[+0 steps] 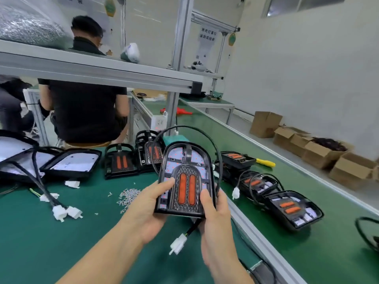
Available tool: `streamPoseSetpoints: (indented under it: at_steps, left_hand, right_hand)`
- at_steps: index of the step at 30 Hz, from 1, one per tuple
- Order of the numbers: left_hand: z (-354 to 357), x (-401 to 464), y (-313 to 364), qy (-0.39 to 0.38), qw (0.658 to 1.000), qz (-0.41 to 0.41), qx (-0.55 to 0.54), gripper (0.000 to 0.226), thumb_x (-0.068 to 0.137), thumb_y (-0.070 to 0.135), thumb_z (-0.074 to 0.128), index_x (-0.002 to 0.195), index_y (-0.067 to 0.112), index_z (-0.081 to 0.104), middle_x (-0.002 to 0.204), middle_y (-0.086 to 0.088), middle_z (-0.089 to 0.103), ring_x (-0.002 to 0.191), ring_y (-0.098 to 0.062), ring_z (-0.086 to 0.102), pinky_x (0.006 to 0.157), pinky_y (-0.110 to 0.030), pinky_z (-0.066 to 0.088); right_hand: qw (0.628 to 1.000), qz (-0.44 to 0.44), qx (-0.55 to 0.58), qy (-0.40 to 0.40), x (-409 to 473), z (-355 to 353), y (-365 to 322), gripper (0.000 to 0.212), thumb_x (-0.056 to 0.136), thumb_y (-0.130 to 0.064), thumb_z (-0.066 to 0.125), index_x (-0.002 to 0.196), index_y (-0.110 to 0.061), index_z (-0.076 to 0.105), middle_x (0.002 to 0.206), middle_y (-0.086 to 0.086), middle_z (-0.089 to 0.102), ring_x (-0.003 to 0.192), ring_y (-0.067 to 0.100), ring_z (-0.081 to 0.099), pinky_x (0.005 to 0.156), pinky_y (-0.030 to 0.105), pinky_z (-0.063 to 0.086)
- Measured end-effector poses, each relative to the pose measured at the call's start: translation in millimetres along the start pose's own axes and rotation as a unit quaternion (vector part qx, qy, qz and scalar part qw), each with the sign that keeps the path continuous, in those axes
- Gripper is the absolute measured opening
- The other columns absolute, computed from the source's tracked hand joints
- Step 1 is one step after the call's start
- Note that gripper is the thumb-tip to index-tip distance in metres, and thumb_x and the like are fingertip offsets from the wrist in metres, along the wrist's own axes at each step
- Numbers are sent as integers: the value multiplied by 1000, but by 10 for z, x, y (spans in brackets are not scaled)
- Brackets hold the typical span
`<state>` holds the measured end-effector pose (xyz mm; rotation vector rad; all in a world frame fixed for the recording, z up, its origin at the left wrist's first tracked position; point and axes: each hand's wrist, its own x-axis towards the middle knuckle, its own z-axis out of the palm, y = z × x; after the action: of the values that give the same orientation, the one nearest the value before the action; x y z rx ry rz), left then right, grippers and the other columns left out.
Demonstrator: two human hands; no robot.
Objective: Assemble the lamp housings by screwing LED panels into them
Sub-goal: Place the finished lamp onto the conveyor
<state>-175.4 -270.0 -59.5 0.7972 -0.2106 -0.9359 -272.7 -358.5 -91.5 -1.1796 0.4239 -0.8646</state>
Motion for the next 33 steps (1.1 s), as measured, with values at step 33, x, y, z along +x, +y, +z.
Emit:
streamPoseSetpoints:
  at_steps: [33]
  left_hand:
    - [1240,1406,-654,-101,898,-1,428,75,84,-23,34,147,17,33,148,-4,40,124,-21,49,88,-25,45]
  right_hand:
    - [920,44,-166,352,1852,-1941,-803,34,102,-15,45,135,-10,43,129,13,56,107,30,55,91,42,48]
